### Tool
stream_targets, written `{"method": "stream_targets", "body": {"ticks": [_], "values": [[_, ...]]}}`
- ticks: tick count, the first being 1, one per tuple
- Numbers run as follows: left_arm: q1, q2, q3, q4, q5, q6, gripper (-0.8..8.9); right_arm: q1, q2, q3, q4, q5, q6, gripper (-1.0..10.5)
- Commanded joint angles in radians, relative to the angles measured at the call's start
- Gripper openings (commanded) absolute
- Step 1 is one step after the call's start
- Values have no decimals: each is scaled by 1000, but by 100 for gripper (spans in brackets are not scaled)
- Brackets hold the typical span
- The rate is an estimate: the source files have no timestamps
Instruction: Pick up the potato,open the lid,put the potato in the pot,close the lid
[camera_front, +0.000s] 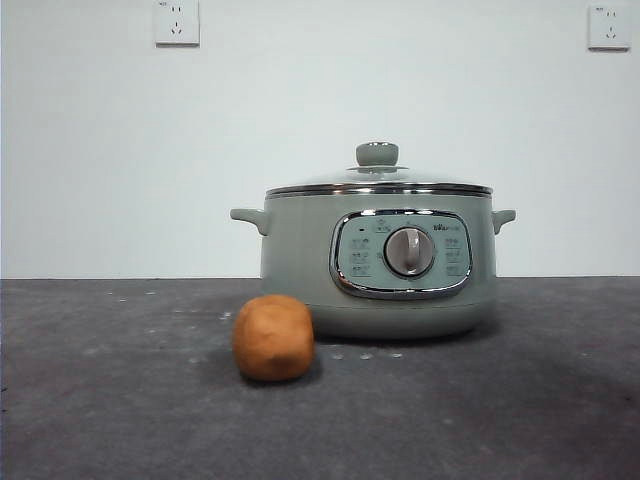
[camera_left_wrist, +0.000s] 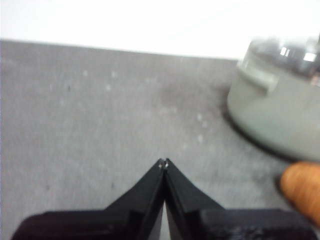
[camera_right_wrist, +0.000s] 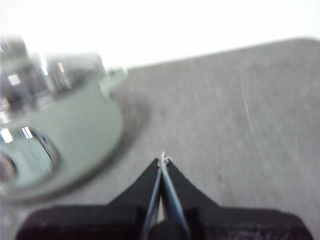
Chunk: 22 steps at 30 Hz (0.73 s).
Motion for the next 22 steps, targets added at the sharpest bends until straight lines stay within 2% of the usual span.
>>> {"method": "stream_targets", "body": {"ticks": [1,5,11,15,19,22], "values": [[3,16,66,-27,4,-41,-6,0,12,63,10,-3,36,-12],[3,65,175,-101,31,-41,-6,0,64,172,-26,-19,37,-12],[3,165,361,-206,111,-39,-6,0,191,394,-185,-122,12,-12],[3,237,487,-302,186,-25,-6,0,292,552,-344,-186,-69,-12],[3,308,627,-463,239,50,-6,0,388,717,-518,-233,-141,-12],[-5,349,716,-562,240,94,-6,0,447,817,-620,-254,-172,-11]]}}
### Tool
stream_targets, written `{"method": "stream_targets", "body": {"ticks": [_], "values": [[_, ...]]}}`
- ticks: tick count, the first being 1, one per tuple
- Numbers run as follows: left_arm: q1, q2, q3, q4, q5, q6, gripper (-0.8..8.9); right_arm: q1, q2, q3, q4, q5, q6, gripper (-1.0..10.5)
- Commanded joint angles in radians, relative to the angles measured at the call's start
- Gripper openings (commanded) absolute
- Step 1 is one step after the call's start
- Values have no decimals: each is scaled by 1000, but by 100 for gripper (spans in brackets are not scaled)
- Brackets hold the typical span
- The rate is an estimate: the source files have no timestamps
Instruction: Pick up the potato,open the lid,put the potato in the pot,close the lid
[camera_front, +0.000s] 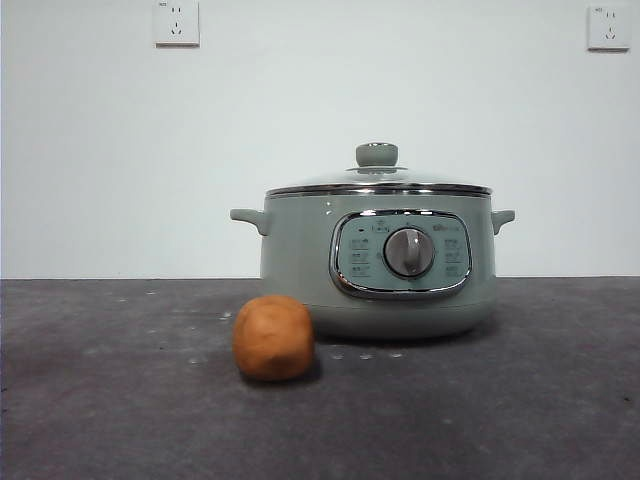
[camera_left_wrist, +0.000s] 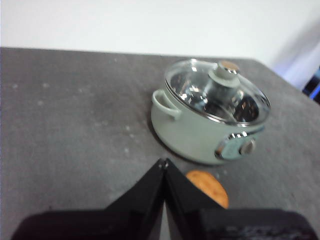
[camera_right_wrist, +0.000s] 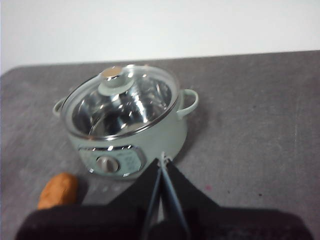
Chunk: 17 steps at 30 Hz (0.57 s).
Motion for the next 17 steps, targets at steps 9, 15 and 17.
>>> {"method": "stream_targets", "body": {"ticks": [9,15,17], "values": [[-32,81,164,-130,5,81,1,0,118,177,-146,-13,-82,7],[-37,101,179,-137,6,81,316,0,132,179,-148,-14,-82,285],[-37,103,181,-137,5,80,545,0,133,179,-150,-14,-77,480]]}}
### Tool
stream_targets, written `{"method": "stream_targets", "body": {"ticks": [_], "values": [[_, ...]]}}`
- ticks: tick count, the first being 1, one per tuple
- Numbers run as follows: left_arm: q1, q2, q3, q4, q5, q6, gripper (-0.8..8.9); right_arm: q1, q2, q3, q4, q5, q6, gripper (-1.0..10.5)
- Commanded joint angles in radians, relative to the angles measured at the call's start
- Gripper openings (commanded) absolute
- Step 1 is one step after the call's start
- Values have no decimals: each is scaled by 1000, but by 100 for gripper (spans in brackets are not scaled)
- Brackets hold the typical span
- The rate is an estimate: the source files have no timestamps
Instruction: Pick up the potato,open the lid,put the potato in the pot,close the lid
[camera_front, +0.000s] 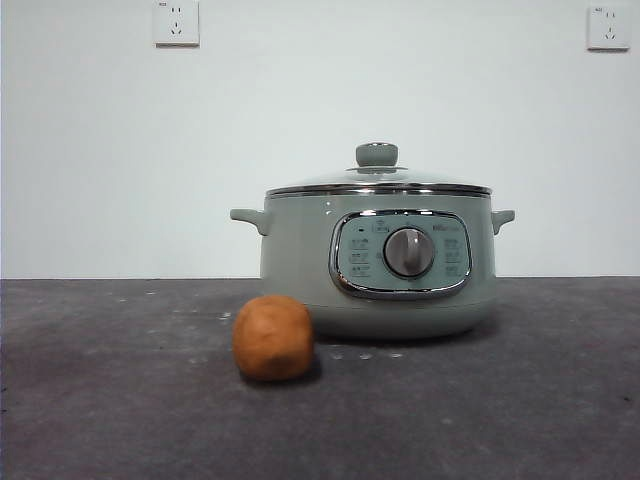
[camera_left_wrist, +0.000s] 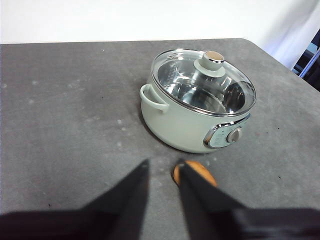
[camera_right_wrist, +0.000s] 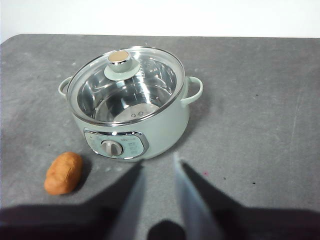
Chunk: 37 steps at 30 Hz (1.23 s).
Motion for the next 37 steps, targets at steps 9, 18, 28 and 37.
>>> {"method": "stream_targets", "body": {"ticks": [9,18,28,37], "values": [[-3,18,27,-4,2,2,642,0,15,4,1,-28,15,631],[-3,27,34,-6,2,2,642,3,51,4,7,-130,47,630],[-2,43,34,-6,1,2,642,184,218,5,101,-241,150,629],[-2,47,34,-3,1,2,642,558,465,5,245,-10,244,629]]}}
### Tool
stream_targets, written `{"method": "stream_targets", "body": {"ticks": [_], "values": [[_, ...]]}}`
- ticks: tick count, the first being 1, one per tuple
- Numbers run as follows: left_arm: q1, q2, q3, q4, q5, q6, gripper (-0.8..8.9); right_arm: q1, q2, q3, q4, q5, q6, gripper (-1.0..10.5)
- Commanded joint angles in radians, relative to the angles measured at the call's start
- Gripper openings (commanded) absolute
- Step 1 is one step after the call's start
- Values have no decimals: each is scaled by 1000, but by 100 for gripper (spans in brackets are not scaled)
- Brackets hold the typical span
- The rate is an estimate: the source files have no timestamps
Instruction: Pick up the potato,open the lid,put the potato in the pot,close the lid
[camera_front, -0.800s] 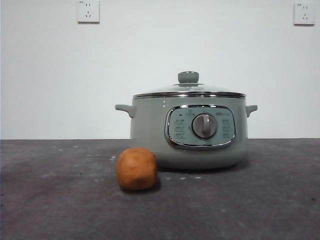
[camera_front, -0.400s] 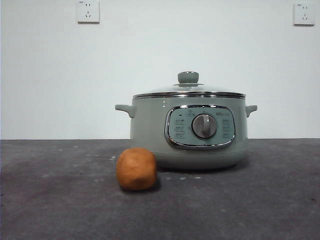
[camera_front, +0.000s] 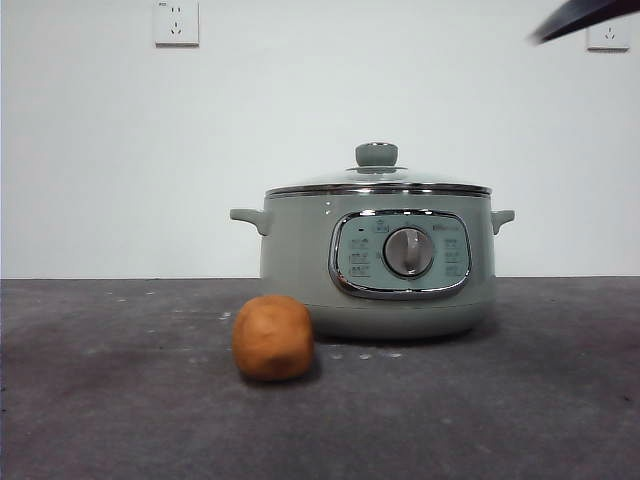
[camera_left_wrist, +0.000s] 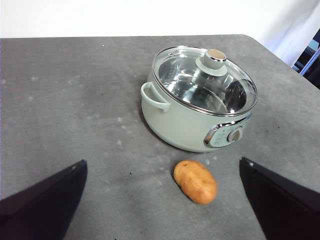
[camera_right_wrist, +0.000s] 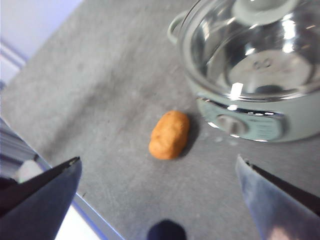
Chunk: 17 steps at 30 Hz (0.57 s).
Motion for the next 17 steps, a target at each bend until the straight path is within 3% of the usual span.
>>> {"method": "stream_targets", "body": {"ticks": [1,9,17], "values": [[-2,0,3,7,1,1,641,119,82,4,60,86,60,629],[-2,5,3,7,1,1,641,330,354,5,214,248,150,629],[-3,6,3,7,0,1,641,406,611,5,378,311,247,629]]}}
